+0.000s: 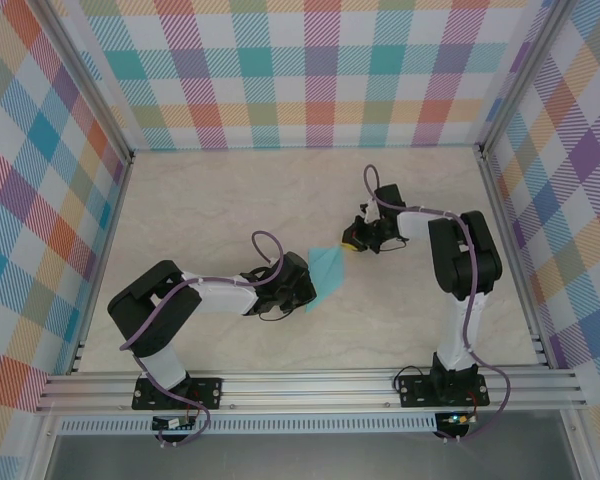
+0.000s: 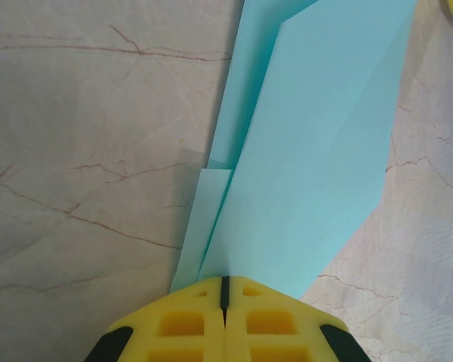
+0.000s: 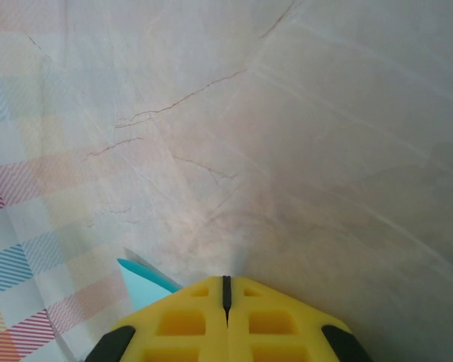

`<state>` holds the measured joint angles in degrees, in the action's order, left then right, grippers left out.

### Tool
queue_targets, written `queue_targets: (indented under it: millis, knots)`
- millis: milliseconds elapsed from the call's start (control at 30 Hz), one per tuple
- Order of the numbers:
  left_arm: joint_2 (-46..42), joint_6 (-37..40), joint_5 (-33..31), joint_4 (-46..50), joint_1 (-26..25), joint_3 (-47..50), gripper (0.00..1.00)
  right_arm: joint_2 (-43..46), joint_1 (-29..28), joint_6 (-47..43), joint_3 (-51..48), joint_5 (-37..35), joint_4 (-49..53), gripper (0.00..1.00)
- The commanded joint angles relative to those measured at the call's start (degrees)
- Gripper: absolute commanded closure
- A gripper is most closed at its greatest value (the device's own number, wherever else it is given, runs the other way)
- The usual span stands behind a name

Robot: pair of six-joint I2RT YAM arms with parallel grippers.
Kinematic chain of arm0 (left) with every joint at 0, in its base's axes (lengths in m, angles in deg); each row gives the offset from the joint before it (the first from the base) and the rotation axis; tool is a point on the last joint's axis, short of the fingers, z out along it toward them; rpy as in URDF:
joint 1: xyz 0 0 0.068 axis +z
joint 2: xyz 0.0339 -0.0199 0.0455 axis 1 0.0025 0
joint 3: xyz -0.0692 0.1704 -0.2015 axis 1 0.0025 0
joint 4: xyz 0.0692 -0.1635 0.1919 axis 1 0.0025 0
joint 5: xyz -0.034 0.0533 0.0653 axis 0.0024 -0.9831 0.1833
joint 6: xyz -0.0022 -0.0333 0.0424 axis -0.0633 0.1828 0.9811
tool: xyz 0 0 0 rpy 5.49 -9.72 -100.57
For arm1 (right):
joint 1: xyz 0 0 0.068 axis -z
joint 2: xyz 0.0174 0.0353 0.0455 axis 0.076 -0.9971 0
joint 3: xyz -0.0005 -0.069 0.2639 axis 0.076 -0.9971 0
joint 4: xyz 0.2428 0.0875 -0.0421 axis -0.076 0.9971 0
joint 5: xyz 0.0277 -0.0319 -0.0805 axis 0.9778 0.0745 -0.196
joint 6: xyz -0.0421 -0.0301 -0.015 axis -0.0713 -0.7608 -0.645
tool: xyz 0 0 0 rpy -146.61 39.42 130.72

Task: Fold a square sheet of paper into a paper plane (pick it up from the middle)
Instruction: Fourth fold the wing at the center of the table.

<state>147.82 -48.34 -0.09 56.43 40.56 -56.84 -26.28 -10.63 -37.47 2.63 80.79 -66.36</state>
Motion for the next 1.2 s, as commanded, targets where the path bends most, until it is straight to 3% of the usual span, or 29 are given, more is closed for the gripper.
queue_targets:
  millis: [0, 233, 433, 600, 867, 1167]
  knots:
    - [4.4, 1.2, -1.3, 12.8, 0.3, 3.4, 0.98, 7.3, 0.2, -0.2, -1.3, 1.8, 0.9, 0.97]
    - [5.0, 1.6, -1.1, 12.8, 0.3, 2.6, 0.98, 12.6, -5.4, 4.4, -10.2, 3.7, -4.3, 0.97]
    - [5.1, 1.7, -1.2, 13.1, 0.3, 2.2, 0.98, 12.7, -13.1, 7.6, -14.6, 0.3, -8.3, 0.98]
    - [5.1, 1.7, -1.1, 13.3, 0.3, 2.1, 0.98, 10.3, -16.3, 8.9, -16.9, -1.0, -10.6, 1.00]
    - [5.3, 1.8, -1.1, 13.2, 0.3, 2.0, 0.98, 8.9, -16.8, 8.7, -20.0, -3.9, -11.2, 1.00]
    - [5.2, 2.1, -1.4, 13.8, 0.3, 2.4, 0.98, 8.0, -14.8, 3.4, -11.2, -10.7, -2.6, 1.00]
